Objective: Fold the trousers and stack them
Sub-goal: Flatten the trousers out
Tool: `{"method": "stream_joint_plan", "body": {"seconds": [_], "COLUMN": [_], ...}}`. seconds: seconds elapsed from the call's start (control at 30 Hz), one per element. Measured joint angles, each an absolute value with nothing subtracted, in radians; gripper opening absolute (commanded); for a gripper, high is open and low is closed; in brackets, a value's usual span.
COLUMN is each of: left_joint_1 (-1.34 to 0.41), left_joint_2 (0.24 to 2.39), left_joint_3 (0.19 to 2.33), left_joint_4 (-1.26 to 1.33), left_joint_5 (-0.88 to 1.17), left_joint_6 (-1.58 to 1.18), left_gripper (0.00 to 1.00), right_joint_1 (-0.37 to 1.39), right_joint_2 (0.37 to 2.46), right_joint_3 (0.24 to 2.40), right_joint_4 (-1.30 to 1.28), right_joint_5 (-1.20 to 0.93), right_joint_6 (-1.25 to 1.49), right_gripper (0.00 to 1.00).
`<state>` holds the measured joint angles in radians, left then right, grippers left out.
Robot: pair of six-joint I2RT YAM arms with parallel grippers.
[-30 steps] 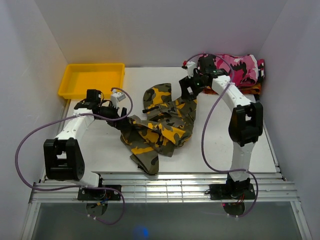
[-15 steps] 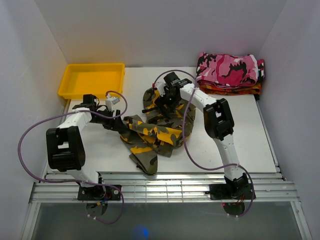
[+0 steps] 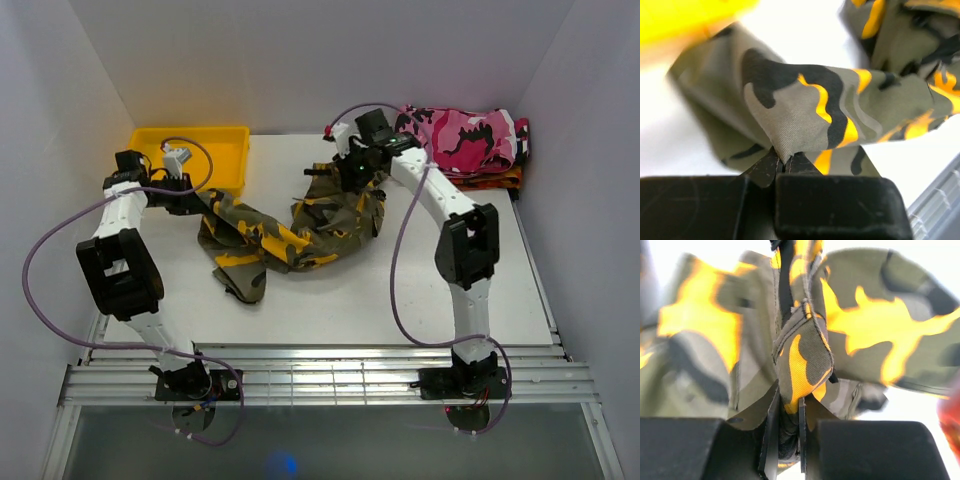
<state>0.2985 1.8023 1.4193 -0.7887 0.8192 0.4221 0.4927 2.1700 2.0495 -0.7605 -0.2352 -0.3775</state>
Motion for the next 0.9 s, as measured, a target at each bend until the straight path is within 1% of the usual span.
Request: {"method": "stream_joint_plan", "body": {"seconds": [0.1,0.17,0.23,0.3,0.33,0.37,0.4,0.43,0.47,0.5,0.6,0.67,0.73,0.77,0.83,0.9], "left_joint_1": [0.298,0.297,0.295,0.292,0.291,0.29,0.287,0.283,0.278,0.27,0.244,0.239,0.24,0.242,0.256,0.284], "left_joint_2": [1.783,1.75,1.689,1.601,1.543,1.481,1.415,1.364,1.304,1.25,1.142,1.135,1.163,1.186,1.275,1.391], "left_joint_3": [1.517,1.53,1.496,1.417,1.362,1.303,1.235,1.185,1.124,1.07,0.95,0.944,0.986,1.02,1.137,1.267], "left_joint_4": [-0.796,-0.813,-0.827,-0.853,-0.868,-0.888,-0.909,-0.931,-0.958,-0.992,-1.074,-1.12,-1.152,-1.17,-1.209,-1.228], "left_joint_5": [0.829,0.838,0.844,0.849,0.852,0.854,0.852,0.846,0.837,0.825,0.786,0.772,0.773,0.778,0.813,0.852], "left_joint_6": [0.45,0.484,0.538,0.603,0.649,0.7,0.757,0.807,0.874,0.922,1.023,1.042,1.033,1.02,0.995,0.974], "left_gripper": [0.0,0.0,0.0,0.0,0.0,0.07,0.22,0.58,0.66,0.69,0.7,0.71,0.71,0.71,0.72,0.77], "right_joint_1": [0.419,0.343,0.263,0.199,0.179,0.169,0.164,0.163,0.159,0.157,0.132,0.104,0.085,0.081,0.08,0.08], "right_joint_2": [1.995,1.858,1.731,1.61,1.552,1.489,1.434,1.396,1.351,1.311,1.285,1.296,1.319,1.339,1.404,1.496], "right_joint_3": [1.995,1.926,1.844,1.737,1.665,1.58,1.493,1.425,1.332,1.23,1.077,1.062,1.124,1.176,1.318,1.473], "right_joint_4": [-0.749,-0.72,-0.704,-0.7,-0.696,-0.693,-0.71,-0.728,-0.73,-0.758,-0.838,-0.894,-0.933,-0.962,-0.988,-1.017], "right_joint_5": [-0.311,-0.376,-0.428,-0.467,-0.482,-0.488,-0.49,-0.488,-0.479,-0.46,-0.422,-0.405,-0.404,-0.407,-0.429,-0.46], "right_joint_6": [-0.379,-0.395,-0.422,-0.474,-0.513,-0.554,-0.591,-0.623,-0.665,-0.714,-0.797,-0.82,-0.825,-0.828,-0.829,-0.836], "right_gripper": [0.08,0.08,0.08,0.08,0.09,0.26,0.44,0.61,0.78,0.82,0.84,0.84,0.83,0.8,0.77,0.75]}}
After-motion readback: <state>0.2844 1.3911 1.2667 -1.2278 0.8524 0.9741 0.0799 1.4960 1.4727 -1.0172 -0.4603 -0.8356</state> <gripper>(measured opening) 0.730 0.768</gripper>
